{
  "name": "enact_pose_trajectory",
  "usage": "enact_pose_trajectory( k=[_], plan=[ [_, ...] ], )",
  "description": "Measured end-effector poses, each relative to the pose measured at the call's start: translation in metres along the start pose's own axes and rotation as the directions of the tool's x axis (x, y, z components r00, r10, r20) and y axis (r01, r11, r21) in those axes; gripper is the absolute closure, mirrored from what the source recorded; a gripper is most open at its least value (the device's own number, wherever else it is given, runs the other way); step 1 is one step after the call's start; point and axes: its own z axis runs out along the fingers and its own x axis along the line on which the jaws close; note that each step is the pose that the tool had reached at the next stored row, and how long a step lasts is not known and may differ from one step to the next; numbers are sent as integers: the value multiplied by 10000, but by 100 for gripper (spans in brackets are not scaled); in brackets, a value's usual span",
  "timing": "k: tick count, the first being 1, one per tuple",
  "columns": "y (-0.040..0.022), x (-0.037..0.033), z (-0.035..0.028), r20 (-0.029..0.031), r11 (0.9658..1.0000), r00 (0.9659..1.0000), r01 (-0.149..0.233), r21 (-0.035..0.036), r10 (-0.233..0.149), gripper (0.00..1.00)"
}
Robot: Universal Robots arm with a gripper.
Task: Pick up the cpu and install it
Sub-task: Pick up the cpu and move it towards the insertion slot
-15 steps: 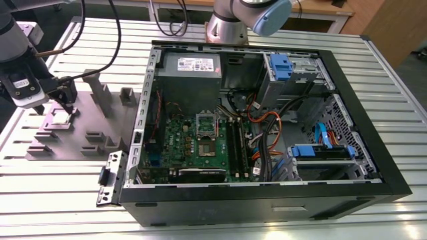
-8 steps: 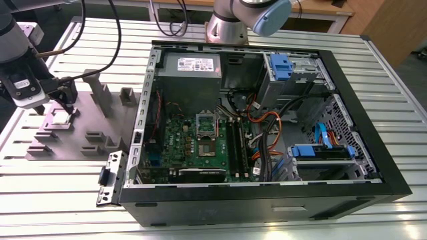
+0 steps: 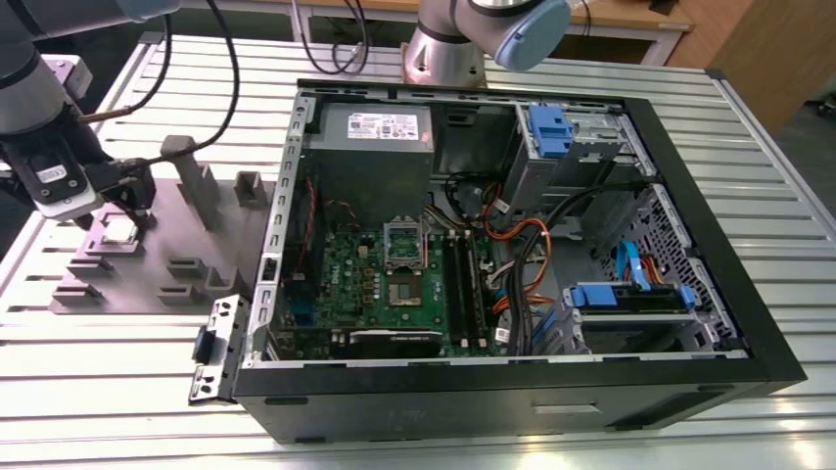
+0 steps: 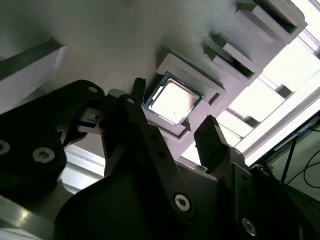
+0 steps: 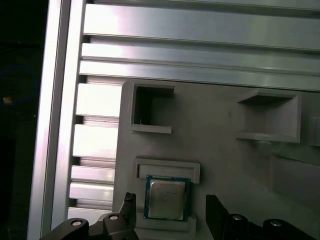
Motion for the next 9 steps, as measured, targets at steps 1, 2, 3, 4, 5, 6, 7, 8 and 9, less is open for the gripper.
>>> enact_pose_trajectory(
  k=[1, 2, 3, 4, 5, 6, 7, 8, 9],
  plan=[
    [5, 1, 20, 2, 10000, 10000, -48, 0, 48, 34],
    [8, 3, 38, 5, 9999, 9999, -110, -1, 110, 34],
    [11, 5, 53, 8, 9999, 9999, -163, -2, 163, 34],
    [11, 7, 67, 9, 9998, 9998, -198, -2, 198, 34],
    [11, 10, 79, 8, 9998, 9998, -218, -1, 218, 34],
    [11, 10, 94, 10, 9997, 9997, -228, -2, 228, 34],
    [12, 11, 108, 11, 9997, 9997, -240, -2, 240, 34],
    [14, 11, 122, 12, 9997, 9997, -255, -3, 255, 34],
    [19, 11, 134, 13, 9996, 9996, -275, -3, 275, 34]
  ],
)
